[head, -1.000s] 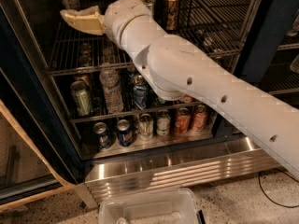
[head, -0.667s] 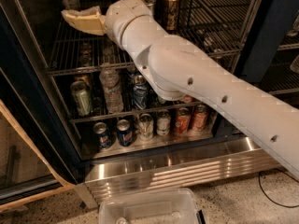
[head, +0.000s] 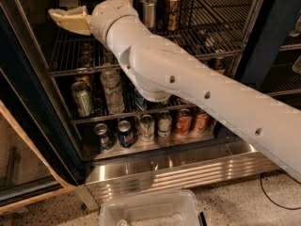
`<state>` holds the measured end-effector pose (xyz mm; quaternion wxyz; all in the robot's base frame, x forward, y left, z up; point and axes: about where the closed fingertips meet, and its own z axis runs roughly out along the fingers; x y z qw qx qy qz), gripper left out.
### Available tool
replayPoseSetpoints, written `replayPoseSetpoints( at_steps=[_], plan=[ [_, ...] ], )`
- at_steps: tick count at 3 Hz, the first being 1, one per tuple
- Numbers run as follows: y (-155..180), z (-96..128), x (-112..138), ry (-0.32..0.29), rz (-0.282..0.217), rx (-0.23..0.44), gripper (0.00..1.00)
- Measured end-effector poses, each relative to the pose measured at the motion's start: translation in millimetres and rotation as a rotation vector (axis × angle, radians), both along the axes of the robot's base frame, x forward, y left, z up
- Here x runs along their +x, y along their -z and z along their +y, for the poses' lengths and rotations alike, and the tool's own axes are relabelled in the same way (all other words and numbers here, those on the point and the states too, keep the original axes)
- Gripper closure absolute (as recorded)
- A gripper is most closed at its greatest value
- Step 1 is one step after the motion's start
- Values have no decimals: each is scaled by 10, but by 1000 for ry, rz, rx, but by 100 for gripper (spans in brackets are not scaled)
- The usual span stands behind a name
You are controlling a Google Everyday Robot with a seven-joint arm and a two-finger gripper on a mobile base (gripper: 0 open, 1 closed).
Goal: Pick 7up can from top shelf of fridge
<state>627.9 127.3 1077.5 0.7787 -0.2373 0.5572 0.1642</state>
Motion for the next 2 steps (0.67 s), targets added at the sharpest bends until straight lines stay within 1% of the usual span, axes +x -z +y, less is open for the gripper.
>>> replayPoseSetpoints(
  at_steps=[1,2],
  plan=[
    [-65,331,-25,0,67,83,0],
    [10,670,142,-2,180,203,0]
  ],
)
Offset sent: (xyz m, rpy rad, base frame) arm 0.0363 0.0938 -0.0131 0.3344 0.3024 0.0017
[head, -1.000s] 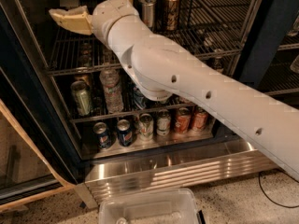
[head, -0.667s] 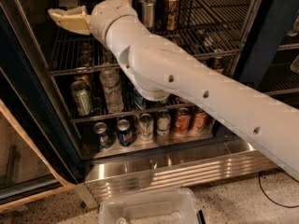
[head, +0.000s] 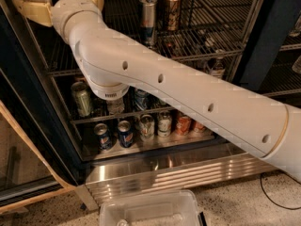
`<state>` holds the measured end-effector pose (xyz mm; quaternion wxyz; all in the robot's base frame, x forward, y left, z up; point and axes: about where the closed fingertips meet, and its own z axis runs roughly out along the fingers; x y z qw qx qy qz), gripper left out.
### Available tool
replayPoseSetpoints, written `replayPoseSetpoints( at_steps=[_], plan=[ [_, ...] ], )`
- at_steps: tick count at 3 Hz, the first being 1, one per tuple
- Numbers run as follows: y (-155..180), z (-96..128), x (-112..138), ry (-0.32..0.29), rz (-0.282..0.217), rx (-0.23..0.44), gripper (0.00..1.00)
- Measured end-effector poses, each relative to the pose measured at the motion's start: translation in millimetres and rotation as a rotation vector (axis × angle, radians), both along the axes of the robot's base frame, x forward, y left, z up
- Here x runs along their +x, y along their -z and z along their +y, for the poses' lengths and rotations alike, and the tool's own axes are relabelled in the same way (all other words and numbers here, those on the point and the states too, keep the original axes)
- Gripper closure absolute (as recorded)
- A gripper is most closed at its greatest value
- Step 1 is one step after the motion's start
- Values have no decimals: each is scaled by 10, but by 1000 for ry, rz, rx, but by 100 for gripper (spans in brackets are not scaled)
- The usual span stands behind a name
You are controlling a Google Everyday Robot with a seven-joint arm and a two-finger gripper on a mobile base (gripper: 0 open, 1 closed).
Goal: Pick 7up can from top shelf of fridge
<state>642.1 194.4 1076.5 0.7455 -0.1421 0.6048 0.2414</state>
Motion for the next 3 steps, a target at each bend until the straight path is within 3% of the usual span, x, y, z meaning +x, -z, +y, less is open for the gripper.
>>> replayPoseSetpoints(
  at_steps=[1,3],
  plan=[
    [1,0,0,0,0,0,0],
    [298,21,-16,41,88,9,0]
  ],
)
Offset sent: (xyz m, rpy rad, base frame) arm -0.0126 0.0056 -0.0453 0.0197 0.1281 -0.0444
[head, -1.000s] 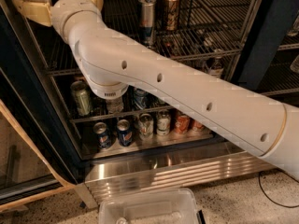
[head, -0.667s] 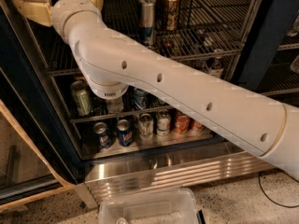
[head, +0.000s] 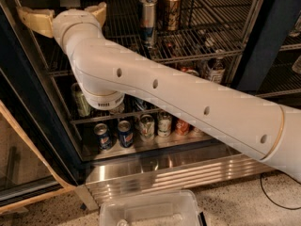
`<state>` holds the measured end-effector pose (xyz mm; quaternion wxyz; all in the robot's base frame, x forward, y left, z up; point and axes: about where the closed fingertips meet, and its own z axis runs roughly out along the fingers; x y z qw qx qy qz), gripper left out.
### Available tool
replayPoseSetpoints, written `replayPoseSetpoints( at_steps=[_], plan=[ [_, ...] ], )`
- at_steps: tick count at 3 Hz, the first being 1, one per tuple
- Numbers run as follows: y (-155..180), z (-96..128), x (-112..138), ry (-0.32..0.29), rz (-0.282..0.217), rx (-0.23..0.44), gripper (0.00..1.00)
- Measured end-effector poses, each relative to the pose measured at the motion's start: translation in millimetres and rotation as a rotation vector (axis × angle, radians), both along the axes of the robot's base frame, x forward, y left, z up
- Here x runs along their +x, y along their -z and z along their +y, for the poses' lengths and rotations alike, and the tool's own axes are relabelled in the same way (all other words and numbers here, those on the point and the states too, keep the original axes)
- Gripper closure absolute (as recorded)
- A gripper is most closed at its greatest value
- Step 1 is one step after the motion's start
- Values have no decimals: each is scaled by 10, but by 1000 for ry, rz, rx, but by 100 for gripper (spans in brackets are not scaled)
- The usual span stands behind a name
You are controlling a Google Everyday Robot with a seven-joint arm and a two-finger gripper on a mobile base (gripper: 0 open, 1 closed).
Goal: Pick 7up can from top shelf of fridge
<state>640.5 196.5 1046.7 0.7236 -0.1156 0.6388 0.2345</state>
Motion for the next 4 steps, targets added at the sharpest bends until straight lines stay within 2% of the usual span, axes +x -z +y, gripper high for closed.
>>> replayPoseSetpoints(
  at_steps=[2,3,4],
  plan=[
    [160,-91,129,45,48,-2,0],
    [225,-156,314,62,64,-17,0],
    [224,-156,315,62,64,-17,0]
  ],
)
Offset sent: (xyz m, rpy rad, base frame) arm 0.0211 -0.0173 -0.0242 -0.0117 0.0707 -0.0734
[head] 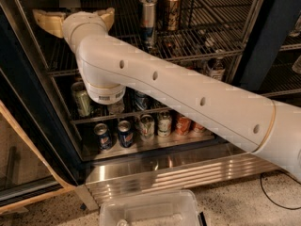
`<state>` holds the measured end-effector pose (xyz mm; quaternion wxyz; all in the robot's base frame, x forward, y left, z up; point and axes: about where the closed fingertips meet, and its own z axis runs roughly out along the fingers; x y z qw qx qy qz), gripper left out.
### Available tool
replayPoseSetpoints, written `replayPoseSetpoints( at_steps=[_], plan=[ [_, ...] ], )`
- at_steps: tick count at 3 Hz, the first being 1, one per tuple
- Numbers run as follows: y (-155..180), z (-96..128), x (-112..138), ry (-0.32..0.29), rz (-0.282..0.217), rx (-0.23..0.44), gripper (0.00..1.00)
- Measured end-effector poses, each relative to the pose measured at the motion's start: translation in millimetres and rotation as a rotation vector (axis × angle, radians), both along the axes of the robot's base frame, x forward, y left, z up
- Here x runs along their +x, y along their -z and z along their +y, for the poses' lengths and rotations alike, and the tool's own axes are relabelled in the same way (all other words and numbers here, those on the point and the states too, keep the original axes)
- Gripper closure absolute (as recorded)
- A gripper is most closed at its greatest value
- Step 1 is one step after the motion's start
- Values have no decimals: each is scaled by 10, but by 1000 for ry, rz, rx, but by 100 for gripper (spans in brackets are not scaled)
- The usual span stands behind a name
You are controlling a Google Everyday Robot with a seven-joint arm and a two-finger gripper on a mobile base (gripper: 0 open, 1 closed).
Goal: Pick 7up can from top shelf of fridge
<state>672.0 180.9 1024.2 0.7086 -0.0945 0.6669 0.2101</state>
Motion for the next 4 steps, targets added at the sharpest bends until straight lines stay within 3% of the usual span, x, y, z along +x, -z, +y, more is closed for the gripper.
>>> replayPoseSetpoints(
  at_steps=[4],
  plan=[
    [-127,72,598,-38,-2,-104,0]
  ],
)
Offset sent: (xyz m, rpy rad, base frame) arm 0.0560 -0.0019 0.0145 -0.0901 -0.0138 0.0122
